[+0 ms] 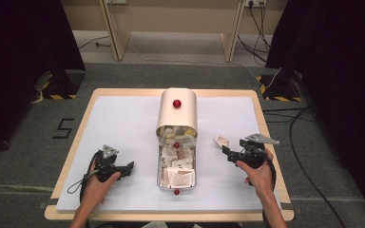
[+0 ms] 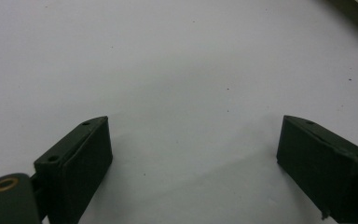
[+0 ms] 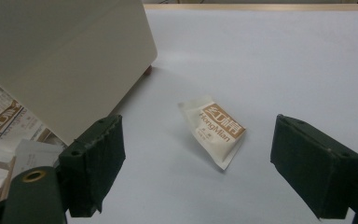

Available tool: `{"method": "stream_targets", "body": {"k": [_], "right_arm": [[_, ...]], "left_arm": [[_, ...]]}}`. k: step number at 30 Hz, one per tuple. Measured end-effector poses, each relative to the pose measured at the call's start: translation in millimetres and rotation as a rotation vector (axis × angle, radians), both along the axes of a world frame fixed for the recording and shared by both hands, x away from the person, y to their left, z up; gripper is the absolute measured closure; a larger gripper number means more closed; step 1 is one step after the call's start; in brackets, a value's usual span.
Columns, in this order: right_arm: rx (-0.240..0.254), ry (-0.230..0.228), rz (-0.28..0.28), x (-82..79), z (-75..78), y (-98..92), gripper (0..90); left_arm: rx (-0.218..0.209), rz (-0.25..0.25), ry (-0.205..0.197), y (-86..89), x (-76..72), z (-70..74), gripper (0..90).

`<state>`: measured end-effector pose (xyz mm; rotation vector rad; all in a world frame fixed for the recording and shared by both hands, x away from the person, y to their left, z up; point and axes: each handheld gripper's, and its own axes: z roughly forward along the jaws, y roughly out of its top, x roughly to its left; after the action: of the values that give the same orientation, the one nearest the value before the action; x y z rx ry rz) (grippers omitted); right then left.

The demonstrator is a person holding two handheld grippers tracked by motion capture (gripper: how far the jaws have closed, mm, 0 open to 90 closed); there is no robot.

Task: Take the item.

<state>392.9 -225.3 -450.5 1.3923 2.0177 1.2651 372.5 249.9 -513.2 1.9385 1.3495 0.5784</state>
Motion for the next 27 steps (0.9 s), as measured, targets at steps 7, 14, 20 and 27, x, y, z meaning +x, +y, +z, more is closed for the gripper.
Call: {"method": "stream_targets", "body": {"k": [7,14,20,27], "right_arm": [[-0.003,0.0,0.002,-6.4,-2.0,-2.7,18.2],[-0.002,-0.009,0.013,-14.6,-1.6,-1.7,18.3],[-0.006,-0.016,0.024,-21.9,-3.6,0.2,18.5],[-0.002,-0.016,0.026,-30.2,-8.0,2.3,19.2]], "left_arm": [[0.0,0.0,0.0,0.0,0.0,0.0,9.3],[0.0,0.0,-0.001,0.0,0.0,-0.1,9.3],[0.0,0.0,-0.001,0.0,0.0,-0.1,9.3],[0.0,0.0,0.0,-0.1,0.0,0.0,9.2]]}}
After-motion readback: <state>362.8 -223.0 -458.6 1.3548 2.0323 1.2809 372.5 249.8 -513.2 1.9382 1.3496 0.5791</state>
